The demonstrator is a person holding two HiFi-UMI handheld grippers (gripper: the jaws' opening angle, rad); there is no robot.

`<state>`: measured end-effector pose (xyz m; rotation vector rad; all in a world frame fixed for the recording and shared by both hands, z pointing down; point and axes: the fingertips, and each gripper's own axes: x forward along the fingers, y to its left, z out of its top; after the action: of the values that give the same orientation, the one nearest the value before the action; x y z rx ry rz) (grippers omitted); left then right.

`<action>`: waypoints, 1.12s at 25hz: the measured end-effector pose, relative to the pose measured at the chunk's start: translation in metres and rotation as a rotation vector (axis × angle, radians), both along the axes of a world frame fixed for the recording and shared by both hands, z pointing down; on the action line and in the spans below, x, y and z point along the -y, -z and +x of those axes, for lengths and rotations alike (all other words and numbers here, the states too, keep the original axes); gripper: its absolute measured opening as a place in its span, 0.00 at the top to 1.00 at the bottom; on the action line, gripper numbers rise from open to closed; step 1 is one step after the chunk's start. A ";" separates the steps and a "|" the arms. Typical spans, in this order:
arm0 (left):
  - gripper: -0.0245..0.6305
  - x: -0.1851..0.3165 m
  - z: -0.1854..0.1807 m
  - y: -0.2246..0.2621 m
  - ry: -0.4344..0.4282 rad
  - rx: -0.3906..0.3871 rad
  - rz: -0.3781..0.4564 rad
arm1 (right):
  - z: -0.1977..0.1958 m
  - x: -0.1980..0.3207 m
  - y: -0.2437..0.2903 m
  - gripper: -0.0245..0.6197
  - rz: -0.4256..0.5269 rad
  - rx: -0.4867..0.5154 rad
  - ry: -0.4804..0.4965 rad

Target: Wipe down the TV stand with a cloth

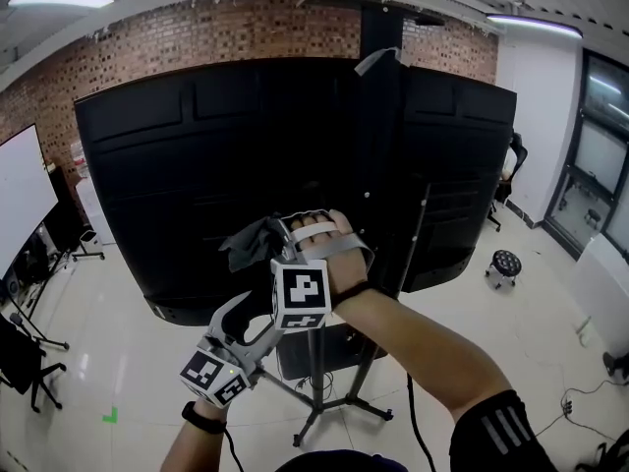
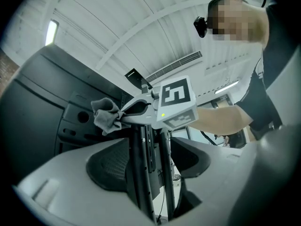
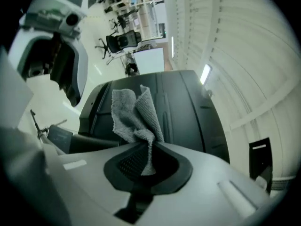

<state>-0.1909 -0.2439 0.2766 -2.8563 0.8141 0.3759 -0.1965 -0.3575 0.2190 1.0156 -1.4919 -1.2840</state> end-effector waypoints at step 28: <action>0.51 -0.015 0.056 0.006 0.079 0.039 0.000 | 0.120 -0.014 0.018 0.93 -0.176 0.387 0.140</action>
<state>-0.1350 -0.2290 0.2705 -2.8120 0.9157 0.3092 -0.0767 -0.3434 0.2006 1.1005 -1.9636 -1.0655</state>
